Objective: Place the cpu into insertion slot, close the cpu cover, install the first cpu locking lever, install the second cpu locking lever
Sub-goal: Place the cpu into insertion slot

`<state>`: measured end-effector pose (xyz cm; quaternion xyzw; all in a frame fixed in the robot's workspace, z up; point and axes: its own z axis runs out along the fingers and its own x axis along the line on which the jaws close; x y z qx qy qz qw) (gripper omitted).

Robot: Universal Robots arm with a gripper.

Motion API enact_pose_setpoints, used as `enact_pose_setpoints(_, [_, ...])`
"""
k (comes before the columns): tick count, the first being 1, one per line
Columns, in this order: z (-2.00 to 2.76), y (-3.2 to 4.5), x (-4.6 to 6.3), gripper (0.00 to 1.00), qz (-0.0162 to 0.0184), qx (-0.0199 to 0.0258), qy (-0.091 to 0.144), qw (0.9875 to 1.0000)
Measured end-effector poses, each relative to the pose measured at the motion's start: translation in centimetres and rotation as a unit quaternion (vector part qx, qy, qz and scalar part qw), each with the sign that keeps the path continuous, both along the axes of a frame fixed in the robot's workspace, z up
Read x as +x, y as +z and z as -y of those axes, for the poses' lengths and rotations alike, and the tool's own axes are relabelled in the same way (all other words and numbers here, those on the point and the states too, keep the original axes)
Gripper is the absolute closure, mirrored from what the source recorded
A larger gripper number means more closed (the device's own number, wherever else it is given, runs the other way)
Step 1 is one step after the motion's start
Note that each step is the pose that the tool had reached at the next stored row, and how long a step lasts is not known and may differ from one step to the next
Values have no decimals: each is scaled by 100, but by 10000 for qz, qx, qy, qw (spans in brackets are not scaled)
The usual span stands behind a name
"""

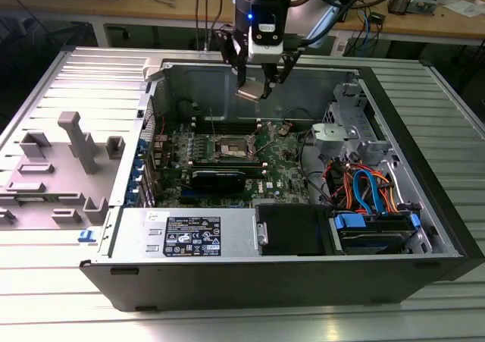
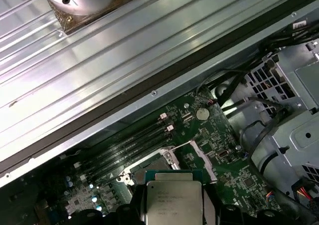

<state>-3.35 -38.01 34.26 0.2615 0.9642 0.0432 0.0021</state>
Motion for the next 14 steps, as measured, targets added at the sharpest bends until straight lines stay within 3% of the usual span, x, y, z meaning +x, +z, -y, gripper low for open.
enact_pose_setpoints(14, [4, -2, 0, 45, 1, 1, -14, 10000])
